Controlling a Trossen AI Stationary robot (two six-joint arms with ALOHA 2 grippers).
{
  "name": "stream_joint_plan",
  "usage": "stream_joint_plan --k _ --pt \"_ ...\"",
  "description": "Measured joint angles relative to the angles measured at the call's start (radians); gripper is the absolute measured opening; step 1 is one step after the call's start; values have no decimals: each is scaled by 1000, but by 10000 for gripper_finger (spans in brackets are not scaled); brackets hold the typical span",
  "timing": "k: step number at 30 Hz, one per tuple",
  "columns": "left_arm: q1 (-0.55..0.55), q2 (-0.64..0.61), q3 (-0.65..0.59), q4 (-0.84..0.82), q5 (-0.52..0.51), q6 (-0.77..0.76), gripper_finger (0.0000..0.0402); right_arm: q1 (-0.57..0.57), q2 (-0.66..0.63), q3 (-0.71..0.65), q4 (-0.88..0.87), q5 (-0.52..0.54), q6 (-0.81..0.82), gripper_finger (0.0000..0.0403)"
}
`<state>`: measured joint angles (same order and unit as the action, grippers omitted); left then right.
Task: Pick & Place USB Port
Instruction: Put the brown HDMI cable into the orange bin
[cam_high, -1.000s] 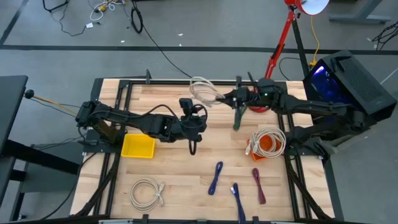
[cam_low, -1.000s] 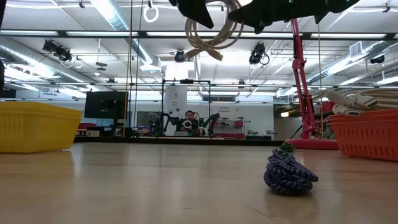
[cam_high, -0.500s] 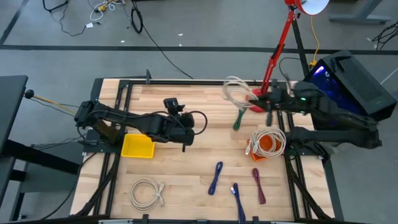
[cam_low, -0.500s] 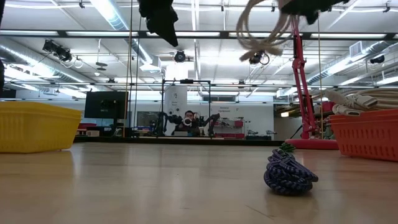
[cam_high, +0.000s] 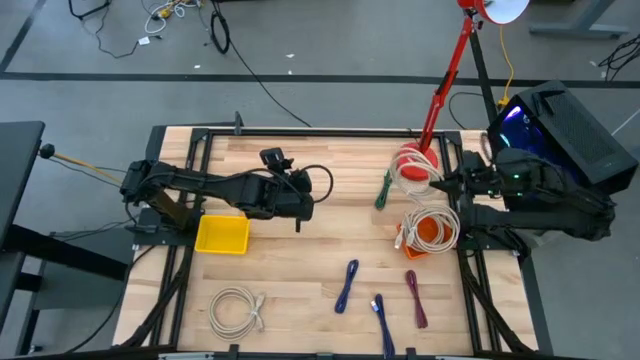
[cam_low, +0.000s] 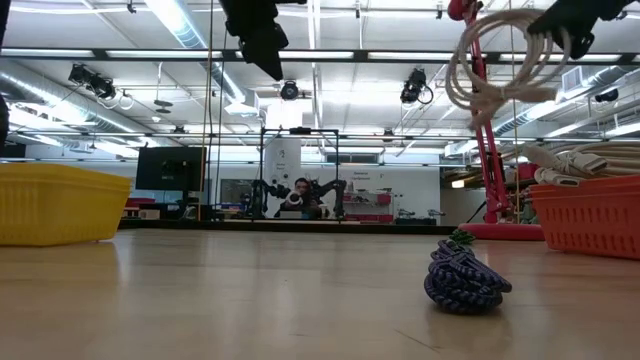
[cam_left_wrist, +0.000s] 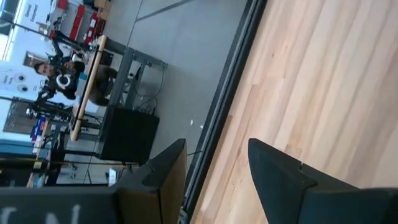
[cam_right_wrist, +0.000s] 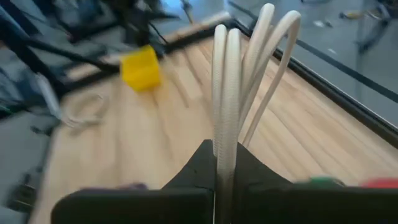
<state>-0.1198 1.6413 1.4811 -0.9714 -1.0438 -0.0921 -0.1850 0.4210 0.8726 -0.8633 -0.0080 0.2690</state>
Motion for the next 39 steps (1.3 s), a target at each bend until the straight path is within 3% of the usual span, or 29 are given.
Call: stream_joint_plan --k 3,7,11,19,23,28,39 --pt "17 0 0 -5 0 0 177 4 -29 13 17 -43 17 9" --pt "37 0 0 -16 31 -1 177 4 -40 93 -168 19 59 9" --pt "53 0 0 -25 46 -1 177 4 -63 154 -286 7 149 9" --pt "94 0 0 -30 50 -1 177 3 -69 160 -378 -151 213 9" --pt "109 0 0 -31 69 -2 177 3 -67 159 -456 -145 232 9" --pt "113 0 0 -31 72 -2 177 4 -70 159 -489 -211 218 9" --pt "112 0 0 -30 73 -10 177 3 -70 159 -590 -179 205 9"
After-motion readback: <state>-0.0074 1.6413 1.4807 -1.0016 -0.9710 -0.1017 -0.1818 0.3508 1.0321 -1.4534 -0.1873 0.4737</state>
